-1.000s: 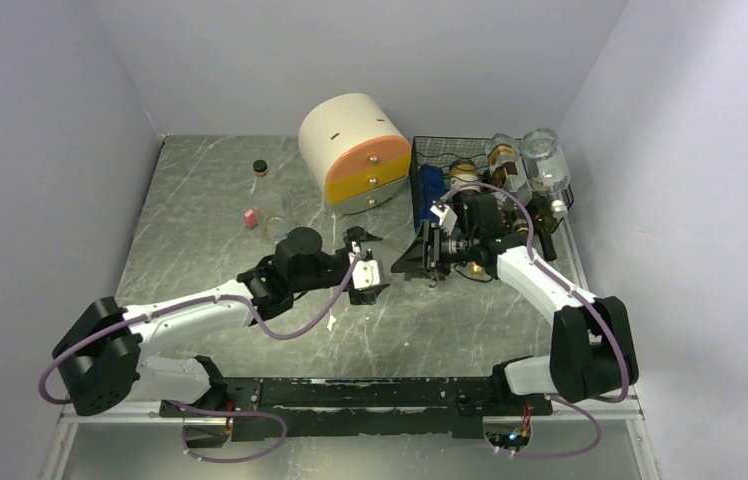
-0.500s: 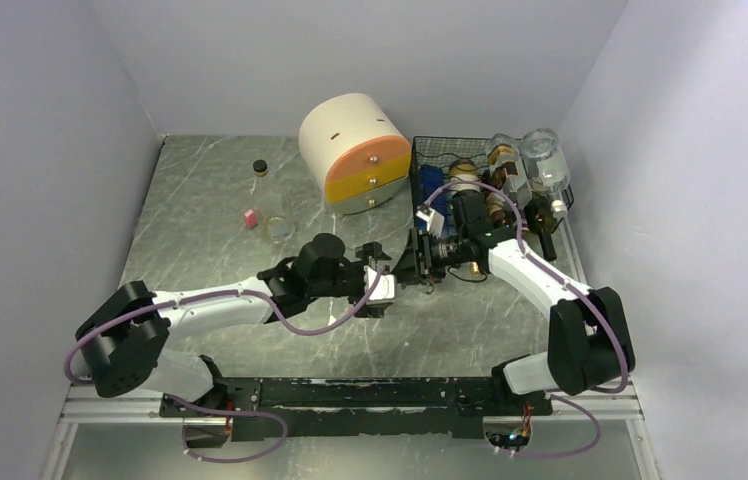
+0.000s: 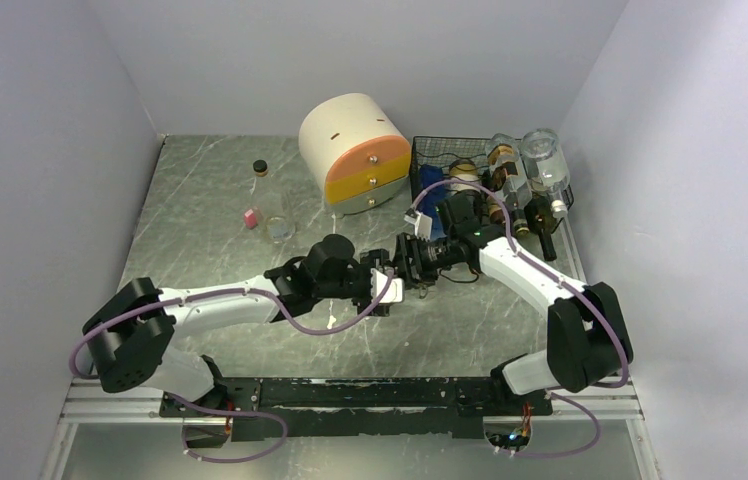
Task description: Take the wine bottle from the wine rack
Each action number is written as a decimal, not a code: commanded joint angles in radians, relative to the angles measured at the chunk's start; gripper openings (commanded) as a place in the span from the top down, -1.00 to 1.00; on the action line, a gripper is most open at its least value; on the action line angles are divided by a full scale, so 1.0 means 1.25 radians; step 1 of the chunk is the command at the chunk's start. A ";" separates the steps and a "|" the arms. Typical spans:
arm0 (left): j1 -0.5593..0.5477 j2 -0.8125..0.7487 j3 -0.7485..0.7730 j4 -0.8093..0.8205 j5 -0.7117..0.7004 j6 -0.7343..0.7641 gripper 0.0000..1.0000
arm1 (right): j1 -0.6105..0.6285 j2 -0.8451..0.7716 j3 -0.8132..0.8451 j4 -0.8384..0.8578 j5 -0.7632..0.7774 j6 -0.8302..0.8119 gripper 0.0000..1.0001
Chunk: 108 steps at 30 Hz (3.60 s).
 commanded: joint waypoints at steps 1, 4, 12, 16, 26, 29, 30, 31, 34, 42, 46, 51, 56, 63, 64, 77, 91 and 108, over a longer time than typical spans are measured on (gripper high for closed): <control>-0.008 0.017 0.043 -0.034 -0.019 0.018 -0.48 | 0.016 -0.021 0.036 0.009 -0.005 -0.004 0.92; -0.010 0.014 0.047 -0.039 -0.023 0.019 -0.29 | 0.019 -0.029 0.036 0.003 0.006 -0.006 0.88; -0.011 0.011 0.064 -0.061 -0.041 0.031 0.34 | 0.018 -0.061 0.044 -0.012 0.026 -0.020 0.39; -0.013 0.011 0.069 -0.062 -0.041 0.031 0.62 | 0.018 -0.080 0.057 -0.041 0.070 -0.032 -0.16; -0.014 -0.020 0.051 -0.028 -0.071 0.027 0.86 | 0.000 -0.152 0.087 -0.101 0.229 -0.026 -0.80; -0.014 -0.032 0.043 -0.012 -0.090 0.025 0.86 | -0.023 -0.177 0.134 -0.145 0.318 -0.022 -0.82; -0.014 -0.039 0.042 -0.006 -0.097 0.022 0.86 | -0.032 -0.193 0.143 -0.151 0.343 -0.020 -0.85; -0.014 -0.044 0.040 0.002 -0.107 0.019 0.86 | -0.048 -0.210 0.151 -0.153 0.366 -0.019 -0.88; -0.014 -0.066 0.030 0.037 -0.144 -0.005 0.86 | -0.129 -0.260 0.187 -0.170 0.420 -0.013 -0.95; -0.011 -0.131 0.011 0.179 -0.391 -0.127 0.86 | -0.230 -0.347 0.268 -0.172 0.531 -0.016 -1.00; 0.009 -0.152 0.021 0.212 -0.526 -0.210 0.86 | -0.230 -0.346 0.263 -0.165 0.515 -0.010 -1.00; 0.039 -0.159 0.048 0.188 -0.618 -0.302 0.86 | -0.230 -0.335 0.233 -0.143 0.482 0.013 -1.00; 0.078 -0.198 0.039 0.195 -0.651 -0.380 0.86 | -0.231 -0.323 0.208 -0.111 0.448 0.037 -1.00; 0.240 -0.209 0.032 0.184 -0.474 -0.535 0.86 | -0.230 -0.301 0.197 -0.076 0.422 0.049 -1.00; 0.258 -0.209 0.025 0.203 -0.452 -0.537 0.86 | -0.230 -0.297 0.195 -0.071 0.418 0.052 -1.00; 0.373 -0.151 -0.067 0.386 -0.319 -0.554 0.86 | -0.230 -0.282 0.186 -0.061 0.407 0.044 -1.00; 0.392 -0.081 -0.122 0.517 -0.333 -0.573 0.86 | -0.231 -0.279 0.179 -0.059 0.408 0.033 -1.00; 0.392 -0.035 -0.155 0.590 -0.389 -0.573 0.86 | -0.232 -0.285 0.166 -0.065 0.407 0.026 -1.00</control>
